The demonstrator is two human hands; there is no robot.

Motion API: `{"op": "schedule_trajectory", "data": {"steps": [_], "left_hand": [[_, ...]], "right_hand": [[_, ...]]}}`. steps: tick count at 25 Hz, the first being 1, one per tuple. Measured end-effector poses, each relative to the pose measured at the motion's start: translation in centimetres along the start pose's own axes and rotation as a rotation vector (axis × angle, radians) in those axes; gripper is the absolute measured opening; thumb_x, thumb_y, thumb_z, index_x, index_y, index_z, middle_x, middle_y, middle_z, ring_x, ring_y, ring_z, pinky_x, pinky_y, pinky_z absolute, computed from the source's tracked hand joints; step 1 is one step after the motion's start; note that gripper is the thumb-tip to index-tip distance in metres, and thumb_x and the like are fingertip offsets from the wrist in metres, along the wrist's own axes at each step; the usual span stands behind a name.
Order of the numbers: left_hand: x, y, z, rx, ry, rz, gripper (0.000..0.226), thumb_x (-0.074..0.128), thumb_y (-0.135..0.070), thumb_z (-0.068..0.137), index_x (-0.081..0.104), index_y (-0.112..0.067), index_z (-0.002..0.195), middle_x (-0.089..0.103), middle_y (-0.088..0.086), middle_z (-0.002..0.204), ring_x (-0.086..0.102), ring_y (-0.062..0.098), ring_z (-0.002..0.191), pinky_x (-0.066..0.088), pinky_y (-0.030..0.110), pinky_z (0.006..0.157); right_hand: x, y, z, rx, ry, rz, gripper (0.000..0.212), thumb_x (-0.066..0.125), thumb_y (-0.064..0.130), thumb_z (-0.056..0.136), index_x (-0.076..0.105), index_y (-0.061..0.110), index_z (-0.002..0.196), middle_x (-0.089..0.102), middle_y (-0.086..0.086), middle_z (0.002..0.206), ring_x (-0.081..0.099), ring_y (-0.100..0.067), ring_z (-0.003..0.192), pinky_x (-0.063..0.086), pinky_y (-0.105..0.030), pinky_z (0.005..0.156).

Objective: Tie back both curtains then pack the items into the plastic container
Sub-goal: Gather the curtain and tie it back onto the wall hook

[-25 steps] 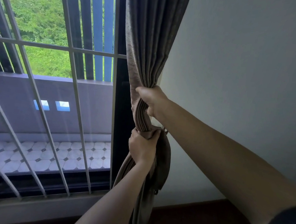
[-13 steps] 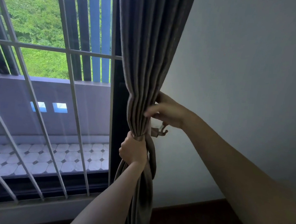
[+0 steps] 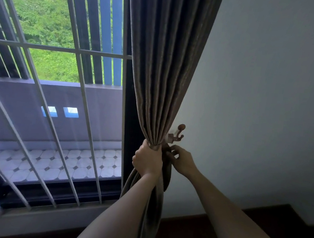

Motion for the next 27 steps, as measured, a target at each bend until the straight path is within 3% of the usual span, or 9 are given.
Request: {"op": "schedule_trajectory", "data": {"steps": [3, 6, 10, 13, 16, 19, 21, 23, 27], "left_hand": [[0.2, 0.3, -0.3, 0.013, 0.052, 0.015, 0.024, 0.060, -0.031, 0.086, 0.057, -0.011, 0.073, 0.051, -0.003, 0.059, 0.053, 0.016, 0.061, 0.043, 0.026, 0.061], [0.2, 0.2, -1.1, 0.030, 0.086, 0.021, 0.022, 0.057, -0.027, 0.087, 0.051, -0.013, 0.071, 0.048, -0.005, 0.056, 0.053, 0.017, 0.060, 0.039, 0.025, 0.059], [0.0, 0.4, -1.1, 0.068, 0.135, 0.042, 0.029, 0.058, -0.038, 0.086, 0.049, -0.017, 0.069, 0.046, -0.008, 0.054, 0.051, 0.015, 0.058, 0.038, 0.025, 0.060], [-0.2, 0.5, -0.4, 0.113, 0.157, 0.067, 0.035, 0.060, -0.046, 0.084, 0.050, -0.017, 0.067, 0.046, -0.010, 0.052, 0.051, 0.014, 0.055, 0.038, 0.025, 0.056], [0.1, 0.7, 0.0, 0.145, 0.199, 0.096, 0.036, 0.060, -0.046, 0.082, 0.053, -0.015, 0.066, 0.050, -0.007, 0.054, 0.054, 0.015, 0.055, 0.035, 0.021, 0.050], [0.4, 1.1, 0.1, 0.182, 0.270, 0.011, 0.037, 0.065, -0.043, 0.080, 0.059, -0.009, 0.067, 0.060, 0.000, 0.059, 0.057, 0.014, 0.055, 0.038, 0.018, 0.048], [0.3, 1.3, 0.6, 0.201, 0.348, -0.071, 0.036, 0.070, -0.042, 0.078, 0.064, -0.007, 0.072, 0.065, 0.002, 0.065, 0.060, 0.012, 0.057, 0.042, 0.015, 0.048], [-0.1, 1.6, 1.3, 0.222, 0.445, -0.134, 0.037, 0.076, -0.042, 0.072, 0.068, -0.007, 0.081, 0.069, 0.000, 0.073, 0.065, 0.010, 0.066, 0.050, 0.016, 0.054], [-0.7, 2.5, 2.4, 0.237, 0.740, -0.320, 0.043, 0.081, -0.026, 0.068, 0.066, -0.011, 0.106, 0.071, -0.002, 0.096, 0.068, 0.009, 0.089, 0.057, 0.021, 0.074]], "right_hand": [[-1.5, 0.2, 1.3, 0.023, -0.240, -0.137, 0.026, 0.051, 0.021, 0.094, 0.062, 0.013, 0.115, 0.062, -0.015, 0.102, 0.059, -0.030, 0.094, 0.036, -0.026, 0.071], [-2.5, 1.7, 3.5, -0.009, -0.291, -0.072, 0.020, 0.055, 0.017, 0.090, 0.065, 0.011, 0.105, 0.065, -0.011, 0.098, 0.062, -0.028, 0.090, 0.038, -0.024, 0.066], [-2.8, 3.4, 4.1, -0.041, -0.155, 0.162, 0.015, 0.051, 0.001, 0.090, 0.063, 0.006, 0.096, 0.056, 0.000, 0.085, 0.054, -0.014, 0.070, 0.038, -0.002, 0.048], [-2.5, 3.1, 4.3, -0.106, -0.060, 0.381, 0.018, 0.054, -0.004, 0.085, 0.060, 0.011, 0.078, 0.059, -0.002, 0.078, 0.061, -0.019, 0.071, 0.049, -0.012, 0.056], [-1.8, 2.3, 4.4, -0.119, 0.074, 0.494, 0.025, 0.061, 0.012, 0.082, 0.060, 0.009, 0.107, 0.064, -0.015, 0.104, 0.065, -0.025, 0.096, 0.056, -0.036, 0.079], [-2.2, 2.6, 2.7, -0.130, 0.192, 0.617, 0.019, 0.048, 0.010, 0.095, 0.061, 0.014, 0.107, 0.069, -0.001, 0.102, 0.064, -0.010, 0.098, 0.052, -0.018, 0.082], [-2.3, 1.9, 1.9, -0.113, 0.300, 0.772, 0.034, 0.032, 0.002, 0.096, 0.063, 0.014, 0.101, 0.073, 0.004, 0.092, 0.065, -0.009, 0.095, 0.051, -0.016, 0.078], [-2.6, 1.7, 1.1, -0.114, 0.408, 0.909, 0.034, 0.041, 0.003, 0.079, 0.069, 0.012, 0.096, 0.072, -0.001, 0.094, 0.063, -0.018, 0.098, 0.051, -0.023, 0.081], [-3.2, 2.3, 0.6, -0.205, 0.528, 0.643, 0.050, 0.067, 0.013, 0.065, 0.061, 0.011, 0.114, 0.068, -0.003, 0.111, 0.060, -0.021, 0.112, 0.049, -0.028, 0.091]]}}
Point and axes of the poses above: each hand's wrist, its own z-axis towards the middle knuckle, its own x-axis out of the palm, y = z × x, the point moved 2 cm from there along z, towards the middle knuckle
